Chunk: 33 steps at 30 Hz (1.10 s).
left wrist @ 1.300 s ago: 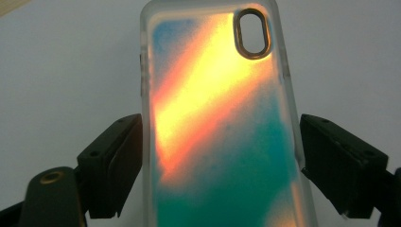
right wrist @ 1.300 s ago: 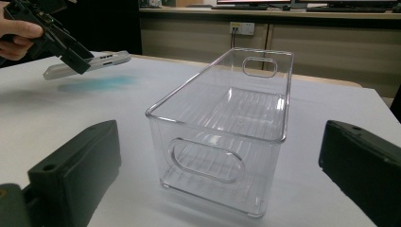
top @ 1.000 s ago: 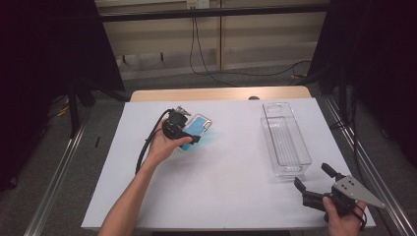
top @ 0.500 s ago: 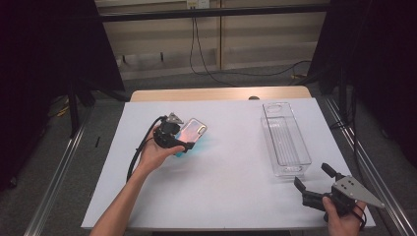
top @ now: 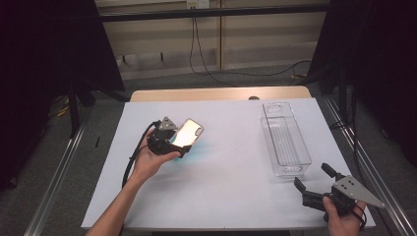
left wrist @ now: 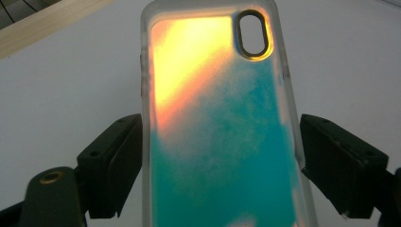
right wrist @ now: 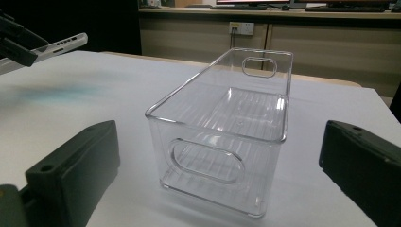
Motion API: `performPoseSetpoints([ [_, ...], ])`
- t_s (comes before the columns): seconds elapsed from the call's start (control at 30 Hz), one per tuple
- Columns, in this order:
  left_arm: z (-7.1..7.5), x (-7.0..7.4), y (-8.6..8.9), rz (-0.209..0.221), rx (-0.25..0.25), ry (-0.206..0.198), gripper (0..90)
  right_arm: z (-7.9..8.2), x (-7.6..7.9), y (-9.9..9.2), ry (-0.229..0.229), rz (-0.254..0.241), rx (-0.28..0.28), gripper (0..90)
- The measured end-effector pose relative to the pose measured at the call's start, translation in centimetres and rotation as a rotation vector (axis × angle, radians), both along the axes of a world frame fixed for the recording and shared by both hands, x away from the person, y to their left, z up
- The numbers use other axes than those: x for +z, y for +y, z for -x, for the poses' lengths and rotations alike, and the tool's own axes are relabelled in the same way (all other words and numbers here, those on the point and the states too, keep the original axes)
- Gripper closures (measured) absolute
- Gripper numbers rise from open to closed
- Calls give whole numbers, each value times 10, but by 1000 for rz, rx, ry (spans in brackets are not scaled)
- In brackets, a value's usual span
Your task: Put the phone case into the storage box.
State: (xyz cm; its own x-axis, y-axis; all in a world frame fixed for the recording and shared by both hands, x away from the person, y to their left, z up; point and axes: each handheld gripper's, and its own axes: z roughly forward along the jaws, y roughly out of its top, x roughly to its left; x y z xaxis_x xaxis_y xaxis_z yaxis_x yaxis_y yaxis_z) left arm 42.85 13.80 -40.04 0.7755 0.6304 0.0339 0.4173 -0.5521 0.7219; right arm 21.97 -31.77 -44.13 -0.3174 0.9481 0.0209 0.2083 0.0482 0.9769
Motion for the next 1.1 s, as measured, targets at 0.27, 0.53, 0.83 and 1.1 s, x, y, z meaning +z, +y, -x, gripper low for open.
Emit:
performPoseSetpoints([
  [0.27,19,1,0,21,3,-67,171,-1,0,1,6,0,4,0],
  [0.53,39,-2,-1,41,-11,-93,171,-2,0,3,5,10,11,0],
  [0.83,52,-3,-7,58,-23,-121,171,-4,4,11,8,-9,3,0],
  [1.1,67,2,-7,64,-31,-150,171,-10,12,25,29,1,40,0],
])
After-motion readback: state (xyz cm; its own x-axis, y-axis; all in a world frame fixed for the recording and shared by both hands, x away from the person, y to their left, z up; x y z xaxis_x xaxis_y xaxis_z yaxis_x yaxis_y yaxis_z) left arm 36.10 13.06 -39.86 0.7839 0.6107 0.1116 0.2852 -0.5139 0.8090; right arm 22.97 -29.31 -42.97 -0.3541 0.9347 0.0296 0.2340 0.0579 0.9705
